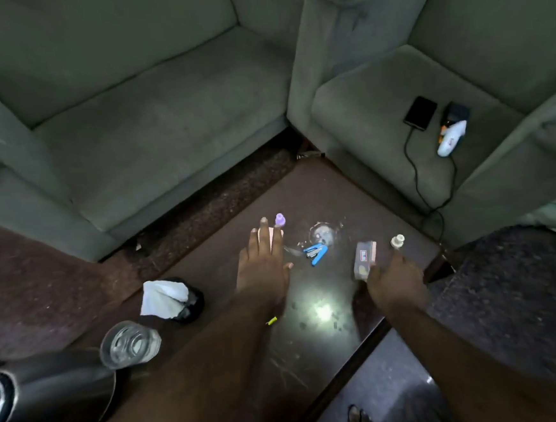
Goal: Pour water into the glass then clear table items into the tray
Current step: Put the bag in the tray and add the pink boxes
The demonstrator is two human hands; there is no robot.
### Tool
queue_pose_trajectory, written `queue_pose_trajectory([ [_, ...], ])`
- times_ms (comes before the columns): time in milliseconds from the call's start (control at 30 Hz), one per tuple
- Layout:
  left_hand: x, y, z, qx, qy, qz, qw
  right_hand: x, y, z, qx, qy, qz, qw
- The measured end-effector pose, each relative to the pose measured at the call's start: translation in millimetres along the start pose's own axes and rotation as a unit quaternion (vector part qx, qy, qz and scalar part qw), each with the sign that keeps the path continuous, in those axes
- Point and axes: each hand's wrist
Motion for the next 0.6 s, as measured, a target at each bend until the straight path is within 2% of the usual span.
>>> queue_pose_trajectory([
  [133,32.7,18.8,-6.6,-0.026,-0.044,0.056,0.997,7.2,20.6,-4.6,0.038,0.026,0.033,0.998],
  [300,53.0,36.3,2.0,-0.068,-0.094,0.132,0.984,11.1,35.9,9.1,0.064,-0.019,0.007,0.998],
  [400,60.2,42.0,8.1,-0.101,-0.109,0.172,0.974,17.1,41.4,17.6,0.045,-0.053,0.029,0.997],
  [500,63.4,45.0,10.4,-0.138,-0.126,0.181,0.966,22.6,49.0,22.4,0.020,-0.069,0.069,0.995],
  [600,63.8,45.5,9.7,-0.160,-0.131,0.156,0.966,25.6,53.3,27.6,0.022,-0.059,0.050,0.997],
])
Point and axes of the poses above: each hand's wrist, its own x-axis towards the middle knuckle, its own y-axis out of the palm, z = x × y, and after that the axes turned 6 degrees about x, right-handed
